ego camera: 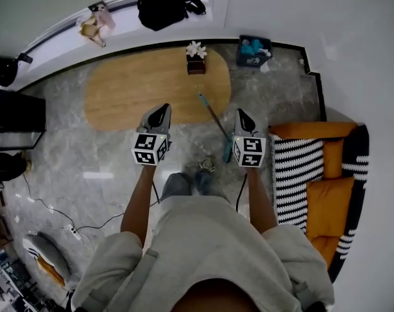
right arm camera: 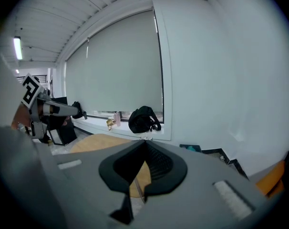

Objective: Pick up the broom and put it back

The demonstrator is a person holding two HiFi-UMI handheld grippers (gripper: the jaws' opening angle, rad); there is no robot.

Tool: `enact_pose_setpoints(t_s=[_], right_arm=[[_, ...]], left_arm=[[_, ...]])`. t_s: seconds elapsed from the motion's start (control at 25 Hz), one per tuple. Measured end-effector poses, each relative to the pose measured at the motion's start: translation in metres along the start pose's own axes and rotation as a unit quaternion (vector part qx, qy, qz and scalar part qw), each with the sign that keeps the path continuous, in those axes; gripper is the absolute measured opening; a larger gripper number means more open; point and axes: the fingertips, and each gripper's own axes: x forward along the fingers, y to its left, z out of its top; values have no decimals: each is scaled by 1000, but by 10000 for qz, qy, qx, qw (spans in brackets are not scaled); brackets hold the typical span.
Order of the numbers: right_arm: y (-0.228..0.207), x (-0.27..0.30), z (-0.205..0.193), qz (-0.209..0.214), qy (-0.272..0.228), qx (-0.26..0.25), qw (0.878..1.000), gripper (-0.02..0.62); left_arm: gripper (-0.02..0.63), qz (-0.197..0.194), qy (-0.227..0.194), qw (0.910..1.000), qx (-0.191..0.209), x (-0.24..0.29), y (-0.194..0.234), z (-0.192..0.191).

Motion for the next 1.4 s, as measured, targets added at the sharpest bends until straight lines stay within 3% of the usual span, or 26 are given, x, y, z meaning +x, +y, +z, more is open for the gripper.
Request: enact_pose_setpoints(t_s=[0.6,1.2,1.28,1.4], right_arm=[[32,23,-48,-486,479,143,9976,1],[58,30,-152,-436,1278,390,9901,5],[61,32,-165,-390,1366,402,9890,25],[68,35,-184,-311,1518,468,9868,118]], left_arm=[[-5,-400,412,9983,-127,8,47,-56],[-5,-467,904,9942,-358,15,51,-143],[-5,-457,945,9937,-398,17,53,-152],[-5,-449,996,9931,-436,19,54,-164]])
